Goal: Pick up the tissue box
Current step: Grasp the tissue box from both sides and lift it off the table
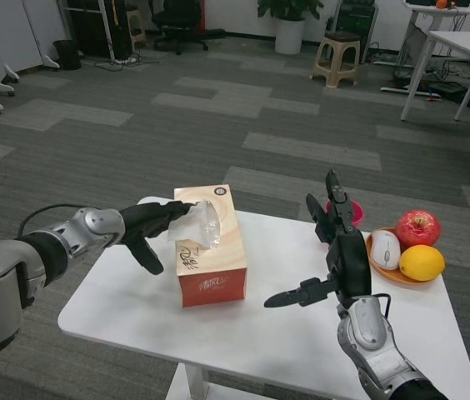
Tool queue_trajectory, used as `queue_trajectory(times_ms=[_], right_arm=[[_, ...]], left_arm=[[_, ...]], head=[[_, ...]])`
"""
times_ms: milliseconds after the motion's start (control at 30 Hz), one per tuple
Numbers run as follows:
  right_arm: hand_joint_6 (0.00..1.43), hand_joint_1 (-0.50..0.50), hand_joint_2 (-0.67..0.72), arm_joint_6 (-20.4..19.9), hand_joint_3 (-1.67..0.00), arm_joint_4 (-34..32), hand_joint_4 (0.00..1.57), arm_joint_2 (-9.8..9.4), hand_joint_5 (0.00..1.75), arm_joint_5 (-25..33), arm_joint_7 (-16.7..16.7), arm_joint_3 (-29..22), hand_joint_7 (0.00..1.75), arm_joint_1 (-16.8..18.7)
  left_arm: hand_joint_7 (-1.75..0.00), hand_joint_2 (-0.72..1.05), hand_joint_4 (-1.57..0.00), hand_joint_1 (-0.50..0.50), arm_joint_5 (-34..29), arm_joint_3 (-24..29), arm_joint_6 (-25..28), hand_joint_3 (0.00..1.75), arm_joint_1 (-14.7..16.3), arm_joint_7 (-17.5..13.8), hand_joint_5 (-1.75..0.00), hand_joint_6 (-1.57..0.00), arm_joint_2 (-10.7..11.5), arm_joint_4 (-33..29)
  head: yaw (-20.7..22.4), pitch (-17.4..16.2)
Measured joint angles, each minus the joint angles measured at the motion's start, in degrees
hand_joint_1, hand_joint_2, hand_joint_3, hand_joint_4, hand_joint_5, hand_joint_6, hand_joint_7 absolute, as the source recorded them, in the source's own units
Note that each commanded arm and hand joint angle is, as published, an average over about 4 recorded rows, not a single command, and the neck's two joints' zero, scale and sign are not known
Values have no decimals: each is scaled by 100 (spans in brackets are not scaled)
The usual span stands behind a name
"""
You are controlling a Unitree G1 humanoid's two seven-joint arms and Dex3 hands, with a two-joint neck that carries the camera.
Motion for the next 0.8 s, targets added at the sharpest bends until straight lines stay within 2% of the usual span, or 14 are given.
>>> queue_trajectory(times_ms=[267, 800], right_arm=[[0, -46, 22, 0, -16, -1, 36, -1, 0, 0, 0, 2, 0, 25], [0, -46, 22, 0, -16, 0, 31, -22, 0, 1, -1, 232, 0, 88]], left_arm=[[0, 105, 0, 50, 126, -2, -47, 0, 0, -18, 0, 0, -139, -352], [0, 105, 0, 50, 338, -3, -110, 9, 0, -25, 0, 0, -220, -833]], head=[[-54, -14], [-166, -43]])
